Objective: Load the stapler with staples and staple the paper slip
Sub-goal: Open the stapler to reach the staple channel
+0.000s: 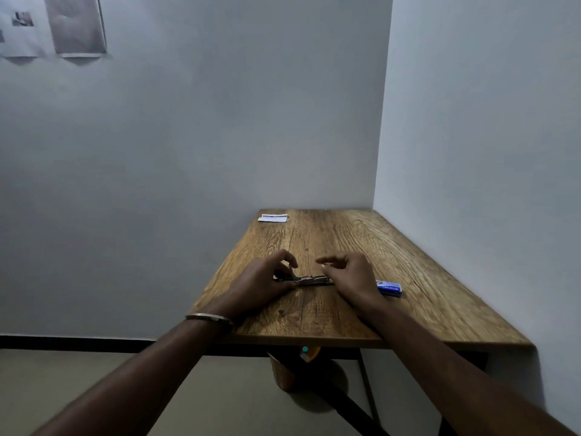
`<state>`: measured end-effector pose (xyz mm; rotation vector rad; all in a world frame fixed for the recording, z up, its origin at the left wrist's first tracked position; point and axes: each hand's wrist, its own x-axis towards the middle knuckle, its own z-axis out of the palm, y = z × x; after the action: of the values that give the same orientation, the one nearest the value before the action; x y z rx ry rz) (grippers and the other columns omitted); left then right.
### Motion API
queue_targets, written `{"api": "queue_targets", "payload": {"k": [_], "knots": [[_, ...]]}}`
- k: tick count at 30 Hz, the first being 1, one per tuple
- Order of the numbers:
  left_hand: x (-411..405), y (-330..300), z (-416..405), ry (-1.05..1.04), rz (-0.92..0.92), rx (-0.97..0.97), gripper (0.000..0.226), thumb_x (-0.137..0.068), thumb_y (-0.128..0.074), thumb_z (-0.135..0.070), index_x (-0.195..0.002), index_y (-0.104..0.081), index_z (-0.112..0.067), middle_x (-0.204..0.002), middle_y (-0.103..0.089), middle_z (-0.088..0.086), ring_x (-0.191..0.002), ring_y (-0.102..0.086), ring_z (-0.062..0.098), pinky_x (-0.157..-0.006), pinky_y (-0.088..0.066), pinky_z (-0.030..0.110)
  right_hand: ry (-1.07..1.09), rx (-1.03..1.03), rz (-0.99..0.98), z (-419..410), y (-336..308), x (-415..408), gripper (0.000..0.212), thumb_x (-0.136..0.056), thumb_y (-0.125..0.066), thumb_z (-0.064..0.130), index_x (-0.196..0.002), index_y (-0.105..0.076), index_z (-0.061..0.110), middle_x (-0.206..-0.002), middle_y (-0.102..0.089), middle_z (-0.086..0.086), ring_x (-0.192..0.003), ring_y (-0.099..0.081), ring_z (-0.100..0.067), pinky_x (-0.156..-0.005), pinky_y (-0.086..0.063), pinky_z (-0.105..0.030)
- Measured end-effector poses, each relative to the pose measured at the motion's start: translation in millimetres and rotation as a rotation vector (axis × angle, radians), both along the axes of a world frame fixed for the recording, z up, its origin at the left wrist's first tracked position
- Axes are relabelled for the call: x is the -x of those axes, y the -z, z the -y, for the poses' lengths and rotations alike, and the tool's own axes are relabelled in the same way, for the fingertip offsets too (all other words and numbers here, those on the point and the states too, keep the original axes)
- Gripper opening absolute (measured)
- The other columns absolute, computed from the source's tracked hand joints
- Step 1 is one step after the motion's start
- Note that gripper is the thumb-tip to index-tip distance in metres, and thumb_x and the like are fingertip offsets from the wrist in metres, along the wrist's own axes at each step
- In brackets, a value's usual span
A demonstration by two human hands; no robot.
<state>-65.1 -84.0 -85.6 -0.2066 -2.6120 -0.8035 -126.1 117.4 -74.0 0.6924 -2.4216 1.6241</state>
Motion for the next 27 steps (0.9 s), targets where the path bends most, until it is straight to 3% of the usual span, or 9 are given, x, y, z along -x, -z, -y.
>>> {"api": "queue_targets", "payload": {"k": [3, 7, 12, 14, 16, 18, 20, 22, 27], "knots": [[-1, -2, -2, -0.003, -0.017, 0.003, 0.035, -0.082, -0.076, -0.025, -0.102, -0.053, -0.043, -0.094, -0.072, -0.017, -0.090, -0.067, -0.008, -0.080, -0.058, 0.019, 0.101, 0.171, 0.087, 1, 1, -9, 0.018, -0.093, -0.065, 0.007, -0.105, -0.072, 0.018, -0.106, -0.071, 0.002, -0.100, -0.066, -0.011, -0.080, -0.051, -0.020], [-3, -10, -10, -0.098, -0.179, 0.088, 0.031, -0.080, -0.078, -0.024, -0.100, -0.056, -0.033, -0.095, -0.072, -0.013, -0.085, -0.068, -0.001, -0.076, -0.059, 0.022, 0.117, 0.549, 0.598, 14, -2, -25, 0.018, -0.098, -0.054, 0.012, -0.111, -0.065, 0.006, -0.091, -0.064, -0.010, -0.083, -0.061, -0.018, -0.073, -0.049, -0.032], [-14, -33, -27, -0.112, -0.571, 0.523, 0.021, -0.082, -0.073, -0.018, -0.097, -0.059, -0.022, -0.082, -0.070, -0.005, -0.069, -0.066, 0.013, -0.053, -0.049, 0.024, 0.001, 0.940, 1.014, 18, -27, -32, 0.038, -0.104, -0.041, 0.021, -0.134, -0.048, -0.003, -0.141, -0.050, -0.025, -0.132, -0.050, -0.038, -0.105, -0.046, -0.043], [-17, -39, -31, -0.056, -0.677, 0.765, 0.017, -0.084, -0.071, -0.015, -0.098, -0.063, -0.020, -0.086, -0.071, -0.004, -0.074, -0.067, 0.016, -0.058, -0.051, 0.026, -0.076, 1.013, 1.081, 18, -34, -33, 0.041, -0.105, -0.036, 0.021, -0.132, -0.047, -0.008, -0.141, -0.052, -0.027, -0.136, -0.048, -0.040, -0.109, -0.044, -0.043], [-16, -41, -32, 0.006, -0.724, 0.966, 0.018, -0.085, -0.071, -0.016, -0.101, -0.065, -0.020, -0.097, -0.072, -0.003, -0.084, -0.067, 0.016, -0.067, -0.054, 0.029, -0.178, 1.116, 1.127, 20, -38, -34, 0.039, -0.104, -0.031, 0.018, -0.123, -0.052, -0.009, -0.124, -0.060, -0.027, -0.131, -0.053, -0.040, -0.099, -0.047, -0.038], [-14, -41, -33, 0.037, -0.784, 1.093, 0.014, -0.088, -0.066, -0.014, -0.100, -0.064, -0.020, -0.101, -0.071, -0.003, -0.086, -0.066, 0.016, -0.067, -0.053, 0.029, -0.227, 1.183, 1.148, 24, -41, -34, 0.034, -0.103, -0.030, 0.016, -0.111, -0.054, -0.007, -0.106, -0.060, -0.025, -0.103, -0.064, -0.037, -0.083, -0.052, -0.040], [-11, -43, -33, 0.034, -0.871, 1.154, 0.010, -0.092, -0.062, -0.011, -0.094, -0.065, -0.020, -0.096, -0.070, -0.004, -0.081, -0.064, 0.016, -0.063, -0.051, 0.029, -0.218, 1.209, 1.144, 26, -42, -34, 0.032, -0.102, -0.029, 0.014, -0.102, -0.054, -0.005, -0.093, -0.059, -0.022, -0.080, -0.060, -0.031, -0.068, -0.052, -0.038], [-8, -47, -34, 0.031, -0.971, 1.177, 0.012, -0.093, -0.062, -0.010, -0.087, -0.062, -0.020, -0.089, -0.069, -0.006, -0.074, -0.062, 0.015, -0.058, -0.049, 0.029, -0.212, 1.242, 1.148, 27, -43, -35, 0.033, -0.103, -0.028, 0.017, -0.106, -0.053, -0.005, -0.090, -0.059, -0.022, -0.078, -0.060, -0.031, -0.062, -0.049, -0.039], [-5, -51, -36, 0.037, -1.100, 1.187, 0.020, -0.091, -0.063, -0.007, -0.081, -0.055, -0.022, -0.088, -0.069, -0.005, -0.072, -0.062, 0.015, -0.056, -0.046, 0.029, -0.291, 1.303, 1.149, 27, -43, -37, 0.047, -0.106, -0.025, 0.025, -0.124, -0.050, -0.010, -0.096, -0.063, -0.025, -0.085, -0.064, -0.032, -0.074, -0.053, -0.038]]}}
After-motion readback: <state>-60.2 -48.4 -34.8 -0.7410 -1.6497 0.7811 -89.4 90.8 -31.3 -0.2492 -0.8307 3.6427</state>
